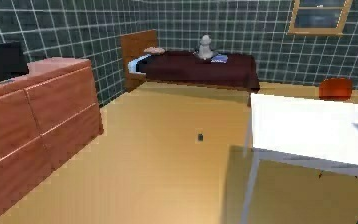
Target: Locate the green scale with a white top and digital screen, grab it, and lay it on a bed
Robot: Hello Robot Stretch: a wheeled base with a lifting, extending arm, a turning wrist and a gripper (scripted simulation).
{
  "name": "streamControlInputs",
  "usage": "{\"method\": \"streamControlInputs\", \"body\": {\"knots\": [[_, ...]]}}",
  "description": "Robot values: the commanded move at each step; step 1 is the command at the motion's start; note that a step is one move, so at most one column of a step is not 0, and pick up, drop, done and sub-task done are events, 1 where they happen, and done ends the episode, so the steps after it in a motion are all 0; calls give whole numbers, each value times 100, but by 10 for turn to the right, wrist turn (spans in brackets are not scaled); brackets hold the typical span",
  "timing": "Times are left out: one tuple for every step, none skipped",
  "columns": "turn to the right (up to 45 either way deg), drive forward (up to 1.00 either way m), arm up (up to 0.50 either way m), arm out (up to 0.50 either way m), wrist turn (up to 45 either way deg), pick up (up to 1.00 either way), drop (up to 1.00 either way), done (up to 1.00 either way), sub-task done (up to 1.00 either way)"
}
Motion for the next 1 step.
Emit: {"method": "streamControlInputs", "body": {"knots": [[0, 100, 0, 0, 0, 0, 0, 0, 0]]}}
